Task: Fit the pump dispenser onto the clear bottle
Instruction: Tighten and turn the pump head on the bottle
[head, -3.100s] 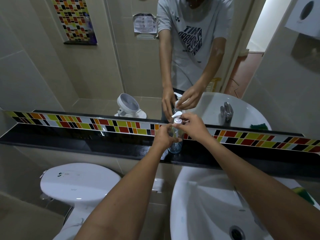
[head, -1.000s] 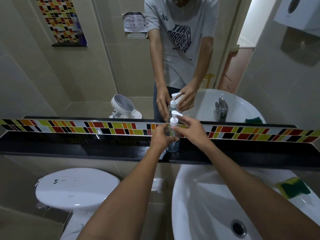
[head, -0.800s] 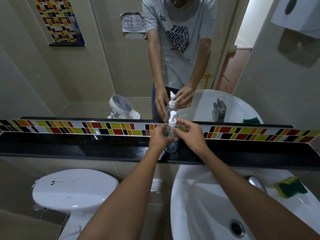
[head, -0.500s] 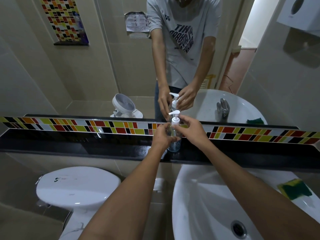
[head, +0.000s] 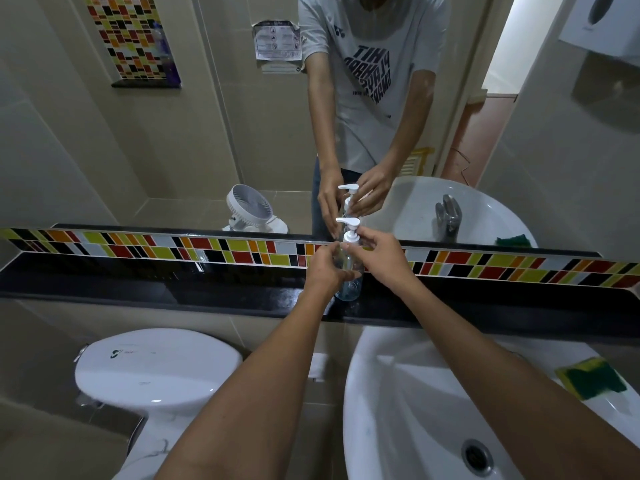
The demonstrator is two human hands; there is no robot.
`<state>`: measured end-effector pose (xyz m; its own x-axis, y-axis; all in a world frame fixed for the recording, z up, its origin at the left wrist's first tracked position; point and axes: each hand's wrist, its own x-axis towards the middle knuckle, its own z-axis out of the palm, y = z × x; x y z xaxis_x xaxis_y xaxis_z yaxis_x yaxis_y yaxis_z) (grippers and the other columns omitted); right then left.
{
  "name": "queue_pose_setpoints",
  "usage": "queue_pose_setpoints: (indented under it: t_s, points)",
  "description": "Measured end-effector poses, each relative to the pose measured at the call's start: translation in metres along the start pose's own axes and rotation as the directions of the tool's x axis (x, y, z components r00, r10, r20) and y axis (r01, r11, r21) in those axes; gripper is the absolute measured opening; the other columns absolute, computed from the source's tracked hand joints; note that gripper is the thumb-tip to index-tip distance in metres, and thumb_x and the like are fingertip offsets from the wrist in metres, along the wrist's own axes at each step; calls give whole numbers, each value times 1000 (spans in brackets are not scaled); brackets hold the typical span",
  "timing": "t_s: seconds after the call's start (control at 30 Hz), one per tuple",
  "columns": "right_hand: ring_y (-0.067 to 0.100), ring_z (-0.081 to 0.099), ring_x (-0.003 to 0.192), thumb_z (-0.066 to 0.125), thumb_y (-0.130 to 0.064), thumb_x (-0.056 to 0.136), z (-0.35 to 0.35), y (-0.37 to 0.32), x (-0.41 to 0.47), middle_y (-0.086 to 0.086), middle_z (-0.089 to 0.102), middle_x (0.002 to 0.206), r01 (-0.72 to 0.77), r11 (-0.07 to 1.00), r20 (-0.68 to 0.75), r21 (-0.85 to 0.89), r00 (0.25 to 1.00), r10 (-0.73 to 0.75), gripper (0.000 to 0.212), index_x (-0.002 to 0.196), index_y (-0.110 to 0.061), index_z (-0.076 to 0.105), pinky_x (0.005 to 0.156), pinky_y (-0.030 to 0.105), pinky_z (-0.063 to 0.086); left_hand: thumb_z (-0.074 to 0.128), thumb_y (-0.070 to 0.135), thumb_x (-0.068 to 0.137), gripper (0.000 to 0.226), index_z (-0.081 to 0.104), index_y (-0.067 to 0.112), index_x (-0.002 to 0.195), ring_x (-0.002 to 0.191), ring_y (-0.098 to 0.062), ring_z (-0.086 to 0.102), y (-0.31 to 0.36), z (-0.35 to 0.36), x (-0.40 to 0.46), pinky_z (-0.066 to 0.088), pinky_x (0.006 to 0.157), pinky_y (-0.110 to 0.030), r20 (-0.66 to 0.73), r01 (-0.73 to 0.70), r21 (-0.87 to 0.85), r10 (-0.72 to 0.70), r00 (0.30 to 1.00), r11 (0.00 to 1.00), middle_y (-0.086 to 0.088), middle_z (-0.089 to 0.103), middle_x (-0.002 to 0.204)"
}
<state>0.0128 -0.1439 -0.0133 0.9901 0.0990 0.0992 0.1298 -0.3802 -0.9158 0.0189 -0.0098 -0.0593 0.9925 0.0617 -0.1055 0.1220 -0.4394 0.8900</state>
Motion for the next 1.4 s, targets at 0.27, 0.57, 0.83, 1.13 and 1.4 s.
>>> queue_pose_setpoints:
  t_s: [0.27,0.57,0.83,1.13,1.4]
  points:
    - [20,77,97,86,-17,84,10,5,7,9,82,105,-15,999,-174,-33,985,9,36,117,-6,79,88,34,63,94,11,70,66,69,12,131,88,-18,64,-1,3,-4,52,72,-29,-60,-41,50,44,997,998,-3,68,103]
    - [21,75,102,87,-20,82,22,8,3,9,81,108,-7,999,-256,-31,967,-1,38,116,-7,78,90,38,63,92,14,72,63,69,13,131,91,-20,67,3,1,-7,56,72,-33,-63,-59,117,66,996,991,-2,67,102]
    - [9,75,100,79,-26,91,-13,-4,11,0,79,106,-91,918,-88,385,987,135,29,117,-13,75,90,21,60,95,18,70,72,57,11,132,107,-22,67,7,0,0,58,93,-42,-3,0,123,0,1000,992,-6,68,122]
    - [15,76,102,71,-30,97,-16,-4,20,4,82,105,-184,895,-5,405,979,204,17,105,-19,81,95,29,59,88,20,79,71,49,10,137,129,-28,49,1,6,2,46,114,-44,37,-79,211,73,997,974,-10,41,140]
    - [19,73,107,56,-31,105,-16,-12,36,8,81,112,-196,948,50,250,981,189,31,112,-13,81,102,37,53,90,15,77,75,49,8,139,120,-26,58,4,4,3,53,107,-43,43,-55,122,50,998,991,-9,44,137]
